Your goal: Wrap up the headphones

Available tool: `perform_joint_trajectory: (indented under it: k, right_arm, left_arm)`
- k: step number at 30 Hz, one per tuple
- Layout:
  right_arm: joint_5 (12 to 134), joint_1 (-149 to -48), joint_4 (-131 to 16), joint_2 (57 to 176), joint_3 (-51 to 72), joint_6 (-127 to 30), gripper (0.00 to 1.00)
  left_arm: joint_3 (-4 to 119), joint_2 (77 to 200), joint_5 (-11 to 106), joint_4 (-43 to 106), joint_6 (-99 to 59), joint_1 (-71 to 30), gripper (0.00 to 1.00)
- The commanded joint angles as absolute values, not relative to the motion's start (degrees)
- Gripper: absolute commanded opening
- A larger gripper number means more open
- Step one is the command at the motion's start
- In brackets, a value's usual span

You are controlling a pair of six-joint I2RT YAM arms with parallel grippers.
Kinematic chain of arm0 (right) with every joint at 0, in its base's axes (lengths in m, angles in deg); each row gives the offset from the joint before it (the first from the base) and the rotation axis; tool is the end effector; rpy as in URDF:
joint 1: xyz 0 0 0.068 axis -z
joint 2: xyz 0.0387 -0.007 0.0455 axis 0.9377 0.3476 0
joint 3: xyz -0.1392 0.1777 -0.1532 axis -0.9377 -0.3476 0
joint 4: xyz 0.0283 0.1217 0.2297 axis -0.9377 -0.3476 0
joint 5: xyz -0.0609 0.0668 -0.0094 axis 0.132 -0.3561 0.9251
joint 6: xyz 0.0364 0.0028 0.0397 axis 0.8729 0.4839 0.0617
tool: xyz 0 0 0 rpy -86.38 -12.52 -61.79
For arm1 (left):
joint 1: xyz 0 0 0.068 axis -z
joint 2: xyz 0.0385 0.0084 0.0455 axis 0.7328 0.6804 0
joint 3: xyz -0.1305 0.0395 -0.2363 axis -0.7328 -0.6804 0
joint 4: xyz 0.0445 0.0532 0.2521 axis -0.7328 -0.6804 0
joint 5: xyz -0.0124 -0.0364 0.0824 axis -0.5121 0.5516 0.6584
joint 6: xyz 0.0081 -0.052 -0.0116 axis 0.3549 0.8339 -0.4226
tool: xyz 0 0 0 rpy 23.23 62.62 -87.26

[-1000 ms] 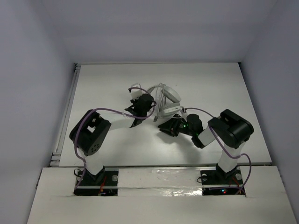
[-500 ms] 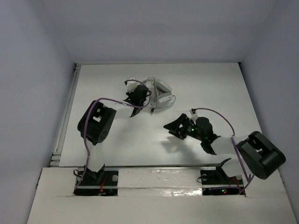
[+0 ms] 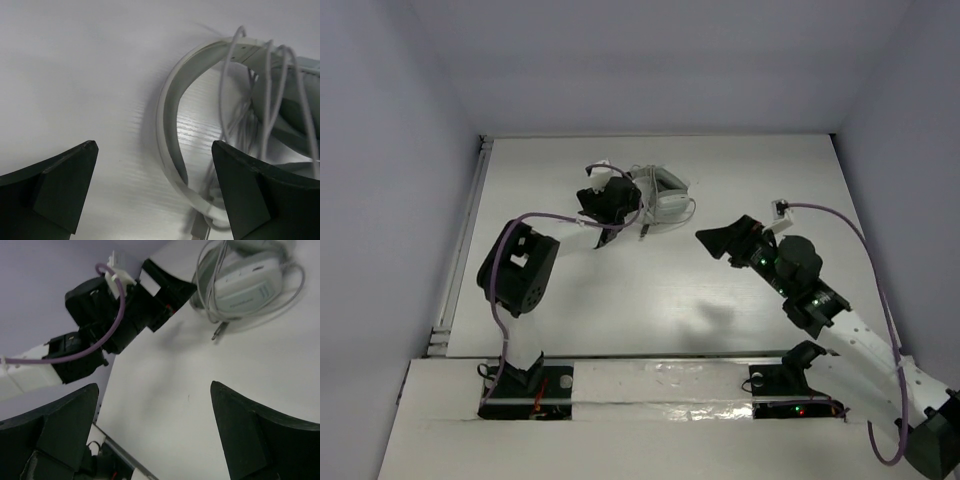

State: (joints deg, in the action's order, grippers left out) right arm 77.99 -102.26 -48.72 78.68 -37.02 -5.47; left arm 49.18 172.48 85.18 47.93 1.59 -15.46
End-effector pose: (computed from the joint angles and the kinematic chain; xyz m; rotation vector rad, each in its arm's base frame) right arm 0.1579 0.1030 0.2757 0.2367 1.8018 1.0968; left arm 0.3627 -0.2031 0.1851 -0.3464 1.9469 -0.2189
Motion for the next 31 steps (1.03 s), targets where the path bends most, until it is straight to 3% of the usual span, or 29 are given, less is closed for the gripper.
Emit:
perform_joint_trajectory:
  k: [1,8,13,20,25,31]
  right_arm:
    - [86.08,-102.27,-60.52,76.97,-31.27,-12.76,1.0]
    - [90.31,-102.27,-66.94,72.05,-22.66,-18.83,1.0]
    - [94.0,-102.27,-70.02,67.22,-16.95,-22.78,1.0]
    - [101.03,-102.27,-73.88,57.37,-8.59,-27.45,1.0]
    - [104.82,-102.27,-74.77,56.31,-9.2,-28.33,1.0]
    - [102.27,-102.27,-74.24,59.9,-10.17,-26.58,1.0]
  left_arm:
    - [47.19,163.02,85.55,47.15,2.14,-15.57,0.99]
    - [38.14,142.04,84.15,46.26,1.36,-15.57,0.99]
    - [36.99,131.39,77.14,39.5,1.36,-15.57,0.99]
    - [36.36,105.13,75.0,31.59,-3.2,-15.05,0.99]
    - [38.39,99.29,79.04,21.32,-5.5,-15.04,0.99]
    - [35.32,97.09,79.3,20.42,-6.55,-15.04,0.99]
